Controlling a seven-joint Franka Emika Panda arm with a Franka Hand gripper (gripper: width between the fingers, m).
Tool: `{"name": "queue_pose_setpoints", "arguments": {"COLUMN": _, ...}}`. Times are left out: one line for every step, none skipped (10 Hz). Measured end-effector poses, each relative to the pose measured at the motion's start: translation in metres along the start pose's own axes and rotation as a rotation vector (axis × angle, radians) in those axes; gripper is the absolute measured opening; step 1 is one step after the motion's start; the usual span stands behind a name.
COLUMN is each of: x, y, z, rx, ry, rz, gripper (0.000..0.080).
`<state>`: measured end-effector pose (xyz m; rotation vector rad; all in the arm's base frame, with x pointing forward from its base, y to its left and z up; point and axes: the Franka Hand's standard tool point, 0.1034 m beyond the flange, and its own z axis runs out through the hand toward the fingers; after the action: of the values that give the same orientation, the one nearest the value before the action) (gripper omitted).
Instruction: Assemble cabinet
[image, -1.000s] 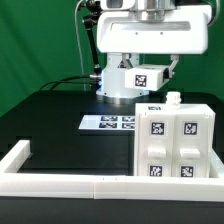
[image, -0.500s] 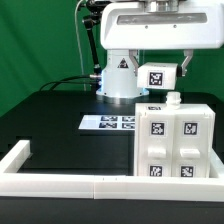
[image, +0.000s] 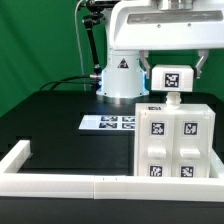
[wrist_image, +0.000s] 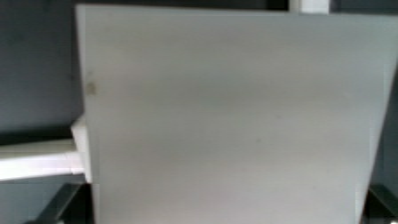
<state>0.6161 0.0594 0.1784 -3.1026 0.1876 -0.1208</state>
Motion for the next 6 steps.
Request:
{"name": "queue_pose_setpoints", "arguments": {"x": 0.003, "y": 0.000, "z": 0.005, "rx": 0.000, "ry": -0.001, "rz": -0.003, "gripper": 0.0560}}
{"name": "queue_pose_setpoints", "arguments": {"x": 0.001, "y": -0.001, "z": 0.010, "rx": -0.002, "ry": -0.008, "rz": -0.005, "gripper": 0.0560}}
{"name": "queue_pose_setpoints", "arguments": {"x": 0.000, "y": -0.001, "z": 0.012, "rx": -0.002, "ry": -0.011, "rz": -0.005, "gripper": 0.0560}}
{"name": "queue_pose_setpoints", "arguments": {"x": -0.003, "y": 0.000, "z": 0.015, "rx": -0.004, "ry": -0.020, "rz": -0.004, "gripper": 0.0560}}
{"name": "queue_pose_setpoints", "arguments": {"x": -0.006, "y": 0.002, "z": 0.017, "rx": -0.006, "ry": -0.027, "rz": -0.001, "gripper": 0.0560}}
{"name": "queue_pose_setpoints", "arguments": {"x": -0.007, "y": 0.001, "z": 0.018, "rx": -0.007, "ry": -0.032, "rz": 0.001, "gripper": 0.0560}}
